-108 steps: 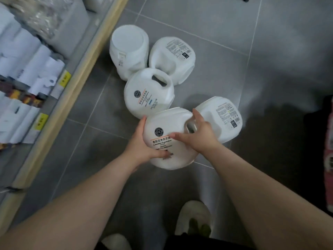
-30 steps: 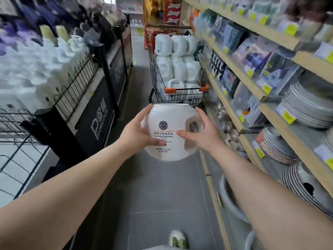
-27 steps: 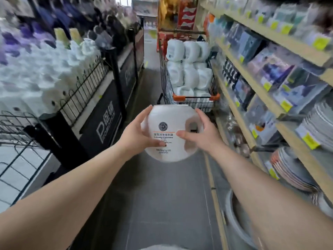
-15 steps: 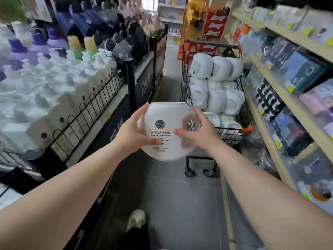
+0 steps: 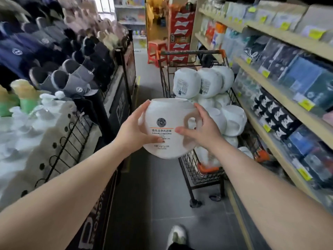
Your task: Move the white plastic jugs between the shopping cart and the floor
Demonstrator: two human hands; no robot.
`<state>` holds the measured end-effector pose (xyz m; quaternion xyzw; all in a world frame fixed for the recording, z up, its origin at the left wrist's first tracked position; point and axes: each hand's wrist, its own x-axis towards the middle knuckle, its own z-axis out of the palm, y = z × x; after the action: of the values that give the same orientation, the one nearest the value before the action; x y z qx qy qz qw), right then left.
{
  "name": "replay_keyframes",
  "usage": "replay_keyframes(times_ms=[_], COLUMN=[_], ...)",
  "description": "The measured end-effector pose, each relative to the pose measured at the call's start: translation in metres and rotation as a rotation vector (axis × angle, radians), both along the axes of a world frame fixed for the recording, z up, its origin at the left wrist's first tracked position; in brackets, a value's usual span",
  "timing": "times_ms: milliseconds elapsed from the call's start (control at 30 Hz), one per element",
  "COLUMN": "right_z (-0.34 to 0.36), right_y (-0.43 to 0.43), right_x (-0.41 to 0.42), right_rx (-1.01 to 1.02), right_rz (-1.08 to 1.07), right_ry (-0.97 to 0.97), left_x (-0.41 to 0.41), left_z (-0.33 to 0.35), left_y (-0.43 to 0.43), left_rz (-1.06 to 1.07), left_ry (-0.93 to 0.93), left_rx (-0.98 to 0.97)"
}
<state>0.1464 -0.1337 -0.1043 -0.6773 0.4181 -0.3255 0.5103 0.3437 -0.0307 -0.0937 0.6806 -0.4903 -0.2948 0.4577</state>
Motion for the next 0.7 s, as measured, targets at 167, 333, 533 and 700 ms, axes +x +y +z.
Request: replay_keyframes(times_ms=[167,333,533,700], right_z=[-0.011,-0.009,-0.006,-0.022], right_y=[-0.098,-0.192,-0.27,-0.32], right_x=[0.011,0.003,-0.026,-0.063], right_rx=[-0.027,-0.051,-0.064,0.007], right_rz=[-0.077,-0.155,-0.294,-0.498], right_ry=[0.017,0.026,0.088,0.129], left_x=[0.016,0.017,0.003,-0.034], left_z=[-0.013,-0.013,-0.02,-0.041], left_y=[-0.109,-0.219,-0.333,-0.433], left_rz=[-0.053,-0.117,-0.269,-0.509], left_ry=[-0.003,-0.016,-0.042,-0.018], left_rx=[-0.012,-0.019,-0.021,0.001])
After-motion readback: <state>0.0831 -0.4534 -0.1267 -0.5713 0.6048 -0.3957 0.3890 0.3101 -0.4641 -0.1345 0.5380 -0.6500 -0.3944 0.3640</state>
